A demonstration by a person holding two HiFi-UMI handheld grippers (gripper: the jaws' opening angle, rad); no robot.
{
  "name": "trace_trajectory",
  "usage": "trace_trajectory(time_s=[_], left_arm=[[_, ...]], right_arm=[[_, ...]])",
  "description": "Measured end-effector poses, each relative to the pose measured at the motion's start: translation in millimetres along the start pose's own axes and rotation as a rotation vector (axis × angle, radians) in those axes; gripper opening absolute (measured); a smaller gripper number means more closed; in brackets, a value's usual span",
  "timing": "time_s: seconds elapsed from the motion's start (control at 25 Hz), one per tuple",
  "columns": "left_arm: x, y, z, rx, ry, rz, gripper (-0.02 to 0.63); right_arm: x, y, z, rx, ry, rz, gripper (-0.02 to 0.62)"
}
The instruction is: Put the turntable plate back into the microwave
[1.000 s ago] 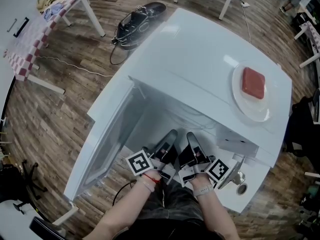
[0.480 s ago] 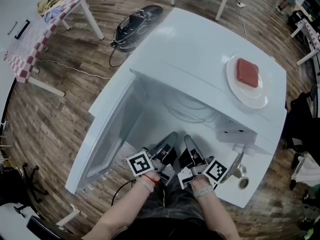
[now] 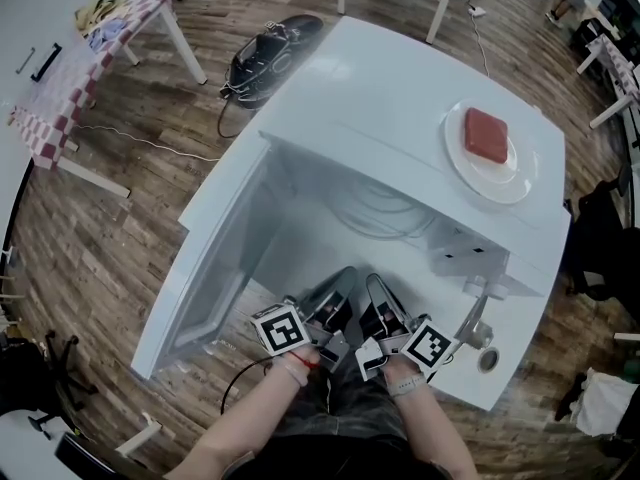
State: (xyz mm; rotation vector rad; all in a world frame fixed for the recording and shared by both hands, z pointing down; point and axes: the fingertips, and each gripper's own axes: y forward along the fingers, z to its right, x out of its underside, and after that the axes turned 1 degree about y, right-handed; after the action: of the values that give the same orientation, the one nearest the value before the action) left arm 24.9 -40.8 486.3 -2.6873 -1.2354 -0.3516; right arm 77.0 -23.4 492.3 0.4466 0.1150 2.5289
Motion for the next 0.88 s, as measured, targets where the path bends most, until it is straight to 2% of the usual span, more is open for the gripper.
trace_trajectory(time_s=[0.36, 0.88], left_arm=[[3, -1, 7, -0.003, 0.022, -0.007, 0.011], [12, -7, 18, -0.018, 0.028, -0.026, 0.011]], right_arm=[[0, -8, -5, -0.004, -0.015, 0.009, 0.018], [4, -21, -24, -0.034, -0.101, -0.023, 0.018]])
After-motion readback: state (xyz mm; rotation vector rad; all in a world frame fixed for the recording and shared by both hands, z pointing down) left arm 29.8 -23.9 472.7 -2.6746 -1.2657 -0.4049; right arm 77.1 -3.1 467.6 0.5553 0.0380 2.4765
